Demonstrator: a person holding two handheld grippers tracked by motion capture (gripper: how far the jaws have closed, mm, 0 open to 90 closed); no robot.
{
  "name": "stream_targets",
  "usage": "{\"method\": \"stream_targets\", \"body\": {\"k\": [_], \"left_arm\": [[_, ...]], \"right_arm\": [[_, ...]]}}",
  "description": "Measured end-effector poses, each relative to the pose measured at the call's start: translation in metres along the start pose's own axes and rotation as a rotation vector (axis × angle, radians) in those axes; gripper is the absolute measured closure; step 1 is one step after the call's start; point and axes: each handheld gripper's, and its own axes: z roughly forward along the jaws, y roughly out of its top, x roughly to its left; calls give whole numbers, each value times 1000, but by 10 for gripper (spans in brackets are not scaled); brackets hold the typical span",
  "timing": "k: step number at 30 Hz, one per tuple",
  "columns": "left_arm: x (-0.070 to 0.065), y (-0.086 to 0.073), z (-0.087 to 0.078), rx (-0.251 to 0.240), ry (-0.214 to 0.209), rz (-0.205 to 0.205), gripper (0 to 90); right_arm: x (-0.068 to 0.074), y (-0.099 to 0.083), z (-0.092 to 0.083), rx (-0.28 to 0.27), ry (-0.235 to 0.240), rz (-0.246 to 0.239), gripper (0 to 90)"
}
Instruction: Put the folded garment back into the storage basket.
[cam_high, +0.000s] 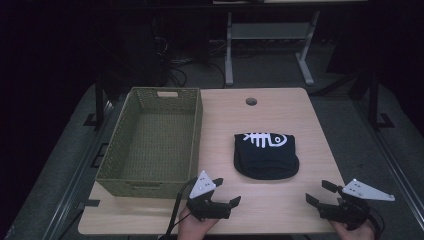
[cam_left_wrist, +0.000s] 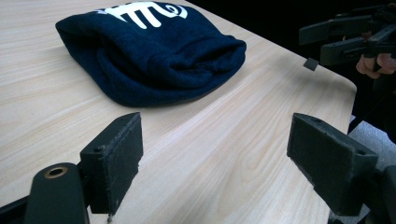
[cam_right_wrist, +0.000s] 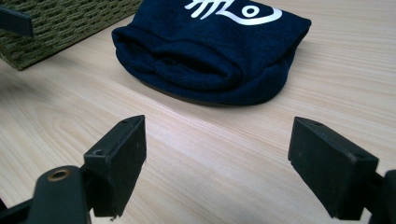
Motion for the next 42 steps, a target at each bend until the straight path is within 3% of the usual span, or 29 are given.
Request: {"method": "stream_targets", "body": {"k": [14,17,20,22,28,38,42], "left_arm": [[-3,-1,6,16,16,-6,178],[-6,5,8,10,18,15,178],[-6,12,11,2,18,5,178],[-5,15,13,5,39,0,177],[-3,22,22,6,66,-11,179],[2,38,36,-8,57,-43,181],[3,47,41,-8,67,-34,181]], "right_arm": [[-4,9,8,16,23,-8,189],[-6,13,9,19,22,-8,188],[-10,17,11,25,27,1,186],[-11,21,13,26,35,8,186],[-11,31,19,52,30,-25,179],[-16,52,28,36,47,-20,175],[-21,58,31,36,58,-4,175]]}}
